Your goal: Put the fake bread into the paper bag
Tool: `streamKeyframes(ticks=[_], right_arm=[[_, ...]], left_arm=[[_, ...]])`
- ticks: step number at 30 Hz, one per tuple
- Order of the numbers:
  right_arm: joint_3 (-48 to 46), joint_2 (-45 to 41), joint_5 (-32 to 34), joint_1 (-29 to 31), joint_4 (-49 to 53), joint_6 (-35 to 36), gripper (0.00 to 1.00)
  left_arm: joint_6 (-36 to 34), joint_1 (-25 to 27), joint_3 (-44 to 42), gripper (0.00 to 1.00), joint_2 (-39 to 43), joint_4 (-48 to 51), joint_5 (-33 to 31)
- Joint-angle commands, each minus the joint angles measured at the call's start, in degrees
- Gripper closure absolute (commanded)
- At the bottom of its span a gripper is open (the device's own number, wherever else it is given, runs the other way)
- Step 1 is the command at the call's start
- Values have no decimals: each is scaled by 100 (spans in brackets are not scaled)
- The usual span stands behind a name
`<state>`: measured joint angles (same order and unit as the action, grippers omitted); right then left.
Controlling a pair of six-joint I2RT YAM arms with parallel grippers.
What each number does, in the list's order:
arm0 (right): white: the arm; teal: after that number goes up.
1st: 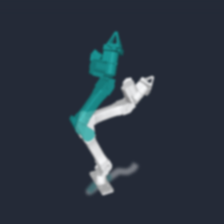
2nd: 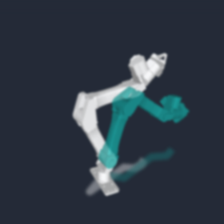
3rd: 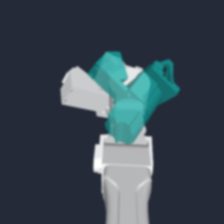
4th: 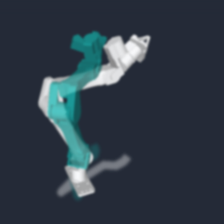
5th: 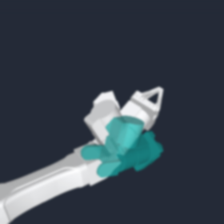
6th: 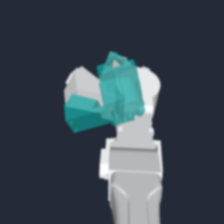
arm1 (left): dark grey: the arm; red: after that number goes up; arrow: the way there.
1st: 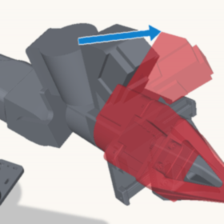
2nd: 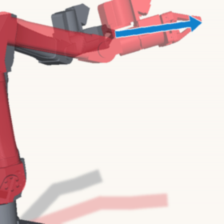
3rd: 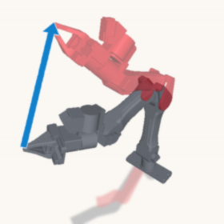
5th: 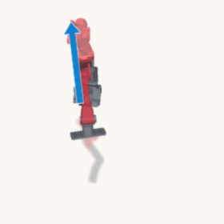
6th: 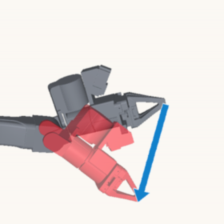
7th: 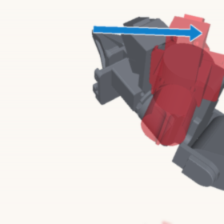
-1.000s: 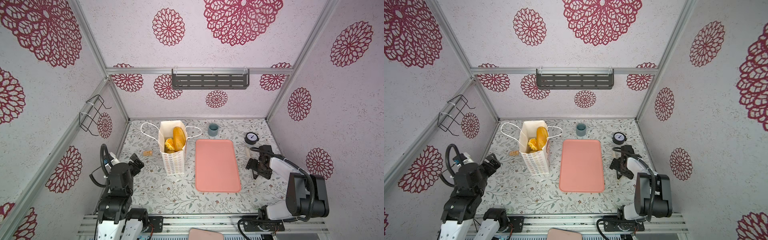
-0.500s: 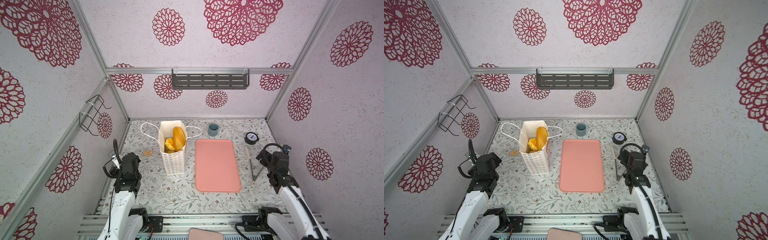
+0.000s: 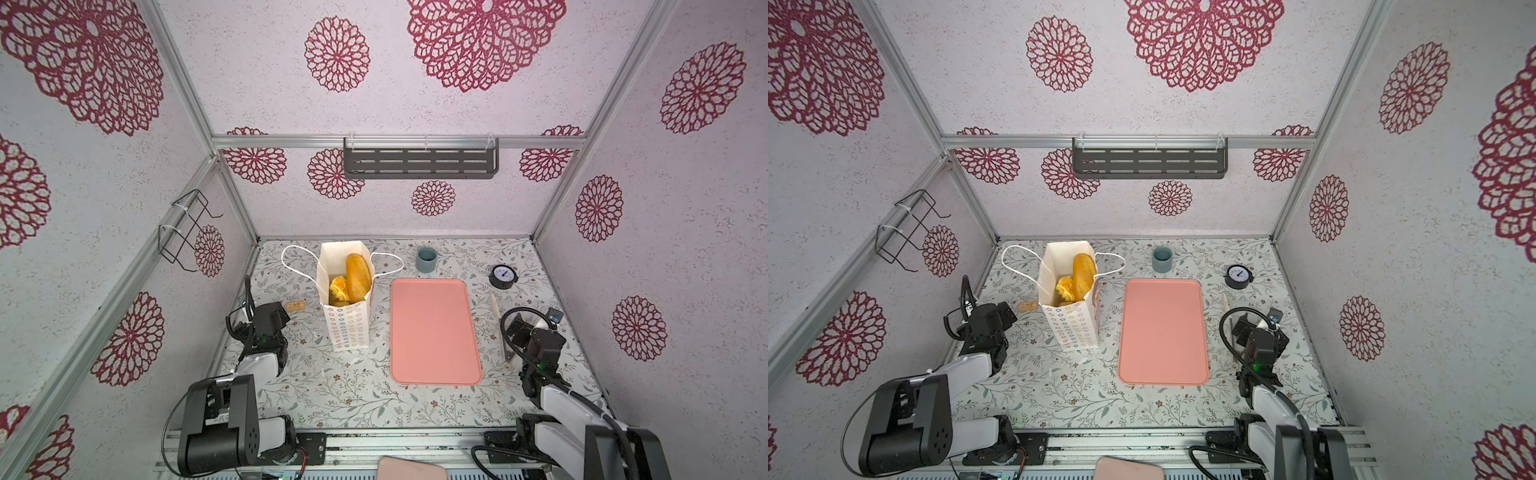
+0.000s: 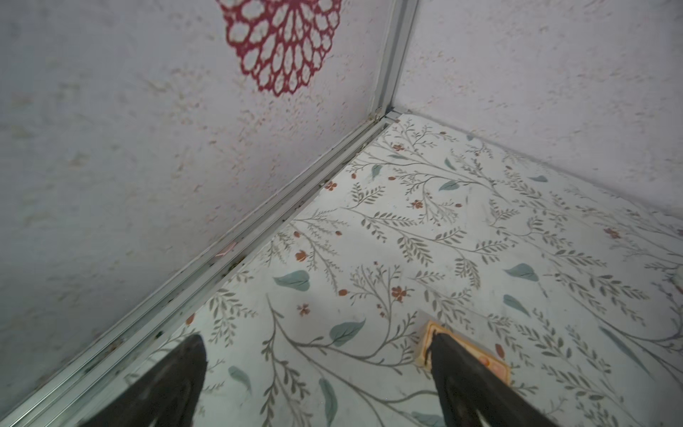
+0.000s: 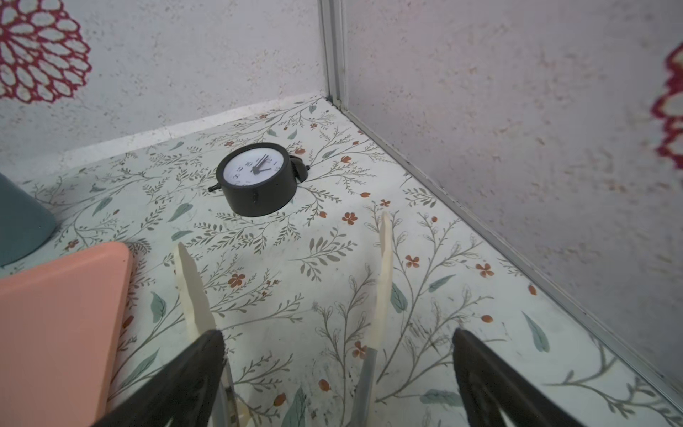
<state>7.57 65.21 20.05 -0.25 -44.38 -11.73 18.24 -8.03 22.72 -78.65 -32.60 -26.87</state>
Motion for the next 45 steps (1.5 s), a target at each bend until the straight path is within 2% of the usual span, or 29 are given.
streamKeyframes(ticks=[1,2,3,4,5,7,8,9,12,17,19,45], right_arm=[[142,631,-206,123,-1633,523,1],[115,847,-269,153,-2075,635,1],[89,1047,-350,217,-2380,874,1],[30,1271,-403,240,-2758,980,1],[-119,1621,-427,249,-3424,1014,1],[-374,2641,-423,298,-5072,1158,1],[-425,2593,36,529,-4977,1225,1],[-239,2349,85,579,-4263,1210,1],[370,2359,264,719,-3197,1327,1],[694,2322,-174,364,-2507,1021,1],[738,2314,-338,268,-2387,961,1],[721,2275,-462,245,-2383,1000,1]], left_arm=[[-422,-18,-261,3,-572,-2041,472],[-463,11,-419,3,-864,-2605,681],[-732,104,-527,3,-1141,-3254,592],[-824,191,-522,3,-1154,-3226,534],[-784,269,-385,3,-1008,-2684,523],[-846,333,-72,3,-948,-1992,525],[-955,354,81,3,-1054,-1903,429],[-965,334,102,3,-1094,-1988,493],[-909,287,154,3,-1051,-1760,559],[-884,243,203,3,-1100,-1726,639],[-876,241,208,3,-1100,-1724,648],[-857,208,282,3,-1142,-1608,692]])
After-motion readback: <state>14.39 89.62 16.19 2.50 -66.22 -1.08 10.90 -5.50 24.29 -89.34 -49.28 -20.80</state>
